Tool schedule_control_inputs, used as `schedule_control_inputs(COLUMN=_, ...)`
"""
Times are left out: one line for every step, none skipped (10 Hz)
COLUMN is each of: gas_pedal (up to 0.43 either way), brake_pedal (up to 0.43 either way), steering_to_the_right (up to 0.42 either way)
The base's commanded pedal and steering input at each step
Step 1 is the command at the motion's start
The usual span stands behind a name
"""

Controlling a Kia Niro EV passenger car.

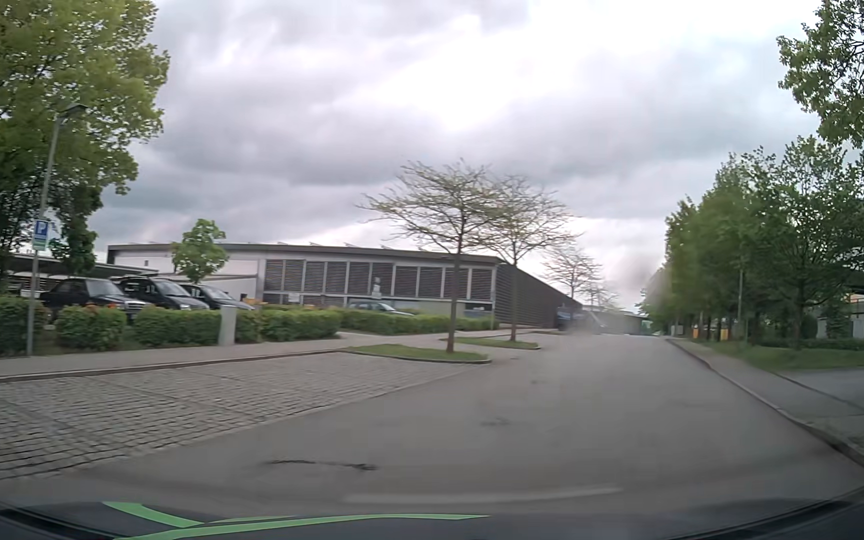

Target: Follow the waypoints while adhering to traffic rules and regulations

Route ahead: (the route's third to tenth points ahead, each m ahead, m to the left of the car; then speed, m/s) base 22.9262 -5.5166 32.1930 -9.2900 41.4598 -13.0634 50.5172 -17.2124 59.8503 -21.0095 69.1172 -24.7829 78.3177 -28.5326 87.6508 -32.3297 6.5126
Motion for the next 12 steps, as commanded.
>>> schedule_control_inputs(gas_pedal=0.311, brake_pedal=0.000, steering_to_the_right=0.314)
schedule_control_inputs(gas_pedal=0.339, brake_pedal=0.000, steering_to_the_right=0.288)
schedule_control_inputs(gas_pedal=0.358, brake_pedal=0.000, steering_to_the_right=0.250)
schedule_control_inputs(gas_pedal=0.370, brake_pedal=0.000, steering_to_the_right=0.216)
schedule_control_inputs(gas_pedal=0.378, brake_pedal=0.000, steering_to_the_right=0.194)
schedule_control_inputs(gas_pedal=0.378, brake_pedal=0.000, steering_to_the_right=0.169)
schedule_control_inputs(gas_pedal=0.390, brake_pedal=0.000, steering_to_the_right=0.141)
schedule_control_inputs(gas_pedal=0.409, brake_pedal=0.000, steering_to_the_right=0.120)
schedule_control_inputs(gas_pedal=0.421, brake_pedal=0.000, steering_to_the_right=0.091)
schedule_control_inputs(gas_pedal=0.429, brake_pedal=0.000, steering_to_the_right=0.067)
schedule_control_inputs(gas_pedal=0.449, brake_pedal=0.000, steering_to_the_right=0.049)
schedule_control_inputs(gas_pedal=0.449, brake_pedal=0.000, steering_to_the_right=0.035)
